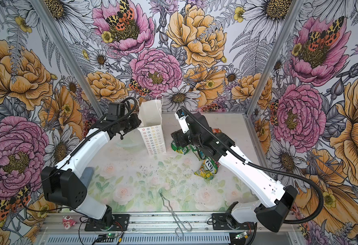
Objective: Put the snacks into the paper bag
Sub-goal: 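Move the right gripper back over the snack pile beside the bag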
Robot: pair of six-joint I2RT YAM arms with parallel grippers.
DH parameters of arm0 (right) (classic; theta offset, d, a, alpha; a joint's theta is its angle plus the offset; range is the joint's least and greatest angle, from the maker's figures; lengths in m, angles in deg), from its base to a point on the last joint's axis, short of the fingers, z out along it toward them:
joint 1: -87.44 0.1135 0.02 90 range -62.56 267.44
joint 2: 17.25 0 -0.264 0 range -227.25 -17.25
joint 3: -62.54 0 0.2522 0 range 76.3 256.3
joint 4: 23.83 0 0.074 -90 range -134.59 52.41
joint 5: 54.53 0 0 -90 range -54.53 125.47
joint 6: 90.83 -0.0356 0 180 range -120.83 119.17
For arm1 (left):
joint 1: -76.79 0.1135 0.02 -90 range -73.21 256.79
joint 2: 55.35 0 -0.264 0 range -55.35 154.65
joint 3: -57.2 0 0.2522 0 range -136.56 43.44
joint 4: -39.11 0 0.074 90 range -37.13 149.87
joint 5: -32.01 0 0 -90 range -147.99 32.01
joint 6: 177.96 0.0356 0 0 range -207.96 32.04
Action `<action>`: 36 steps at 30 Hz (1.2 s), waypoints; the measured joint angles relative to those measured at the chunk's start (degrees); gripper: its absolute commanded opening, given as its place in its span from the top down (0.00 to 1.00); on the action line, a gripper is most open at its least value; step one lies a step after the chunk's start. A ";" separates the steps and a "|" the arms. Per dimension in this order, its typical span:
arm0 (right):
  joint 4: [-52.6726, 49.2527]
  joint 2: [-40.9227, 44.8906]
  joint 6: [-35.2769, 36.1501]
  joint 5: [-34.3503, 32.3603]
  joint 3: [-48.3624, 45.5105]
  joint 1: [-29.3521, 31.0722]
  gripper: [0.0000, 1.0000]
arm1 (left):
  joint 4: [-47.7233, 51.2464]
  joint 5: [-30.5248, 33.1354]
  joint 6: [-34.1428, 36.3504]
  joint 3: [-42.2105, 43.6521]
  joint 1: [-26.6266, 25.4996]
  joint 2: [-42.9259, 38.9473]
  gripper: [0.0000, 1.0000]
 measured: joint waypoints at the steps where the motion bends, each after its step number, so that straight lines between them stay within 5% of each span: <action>1: 0.00 0.52 -0.46 -0.35 -0.81 -0.02 0.20 | -0.02 0.00 0.00 0.00 0.00 0.00 1.00; 20: 1.46 3.65 -10.51 -5.90 -10.49 -3.28 0.11 | -0.24 0.00 -0.02 0.00 -0.74 0.00 1.00; 25: 2.01 4.46 -15.34 -7.41 -13.46 -4.79 0.00 | -0.44 0.00 -0.02 0.00 -1.09 0.00 1.00; 36: 2.47 8.50 -25.94 -11.52 -22.40 -8.26 0.00 | -0.79 0.02 -0.02 0.11 -1.11 0.00 1.00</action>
